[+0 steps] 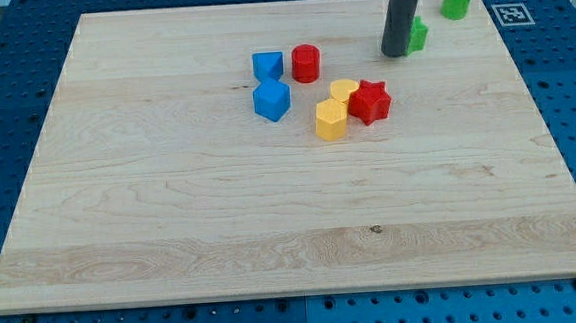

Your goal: Nudge the green star right a bit

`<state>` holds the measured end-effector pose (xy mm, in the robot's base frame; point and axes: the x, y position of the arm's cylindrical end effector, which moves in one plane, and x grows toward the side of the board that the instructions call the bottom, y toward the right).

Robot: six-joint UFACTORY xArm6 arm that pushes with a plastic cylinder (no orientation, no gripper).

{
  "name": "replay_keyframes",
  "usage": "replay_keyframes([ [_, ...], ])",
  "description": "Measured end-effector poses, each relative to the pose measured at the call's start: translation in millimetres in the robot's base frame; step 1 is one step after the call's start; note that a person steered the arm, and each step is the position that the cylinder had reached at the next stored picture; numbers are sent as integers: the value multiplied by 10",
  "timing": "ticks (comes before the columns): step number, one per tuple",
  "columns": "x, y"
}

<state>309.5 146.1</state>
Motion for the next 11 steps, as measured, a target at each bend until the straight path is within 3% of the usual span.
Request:
replay_keyframes([
  [6,-612,36],
  [11,-426,222],
])
